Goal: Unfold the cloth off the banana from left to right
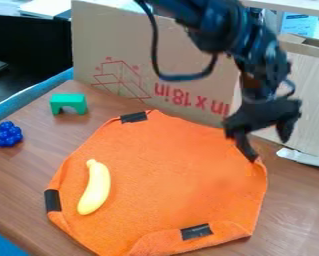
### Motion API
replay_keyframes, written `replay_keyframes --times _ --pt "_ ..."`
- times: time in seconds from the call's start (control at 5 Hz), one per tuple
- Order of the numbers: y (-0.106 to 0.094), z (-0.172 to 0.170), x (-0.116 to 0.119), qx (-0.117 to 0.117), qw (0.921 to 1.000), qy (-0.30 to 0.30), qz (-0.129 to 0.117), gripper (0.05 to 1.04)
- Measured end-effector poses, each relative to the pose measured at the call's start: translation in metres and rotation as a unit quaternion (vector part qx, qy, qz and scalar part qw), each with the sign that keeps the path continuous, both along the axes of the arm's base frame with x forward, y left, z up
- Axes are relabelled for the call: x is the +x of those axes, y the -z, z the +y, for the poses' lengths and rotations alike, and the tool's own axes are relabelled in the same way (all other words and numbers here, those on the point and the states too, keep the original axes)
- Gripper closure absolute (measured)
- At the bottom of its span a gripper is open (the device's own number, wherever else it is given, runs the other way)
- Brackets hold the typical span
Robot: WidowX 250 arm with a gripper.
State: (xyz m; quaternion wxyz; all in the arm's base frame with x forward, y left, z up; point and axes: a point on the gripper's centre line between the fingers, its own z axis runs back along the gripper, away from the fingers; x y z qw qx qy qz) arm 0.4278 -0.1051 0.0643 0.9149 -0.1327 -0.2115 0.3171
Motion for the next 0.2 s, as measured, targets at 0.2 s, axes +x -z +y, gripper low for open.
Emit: replay_keyframes --times 0.2 --pt "-0.0503 0.0118 -0.0087 -0.019 0.9973 0.017 -0.069 0.083"
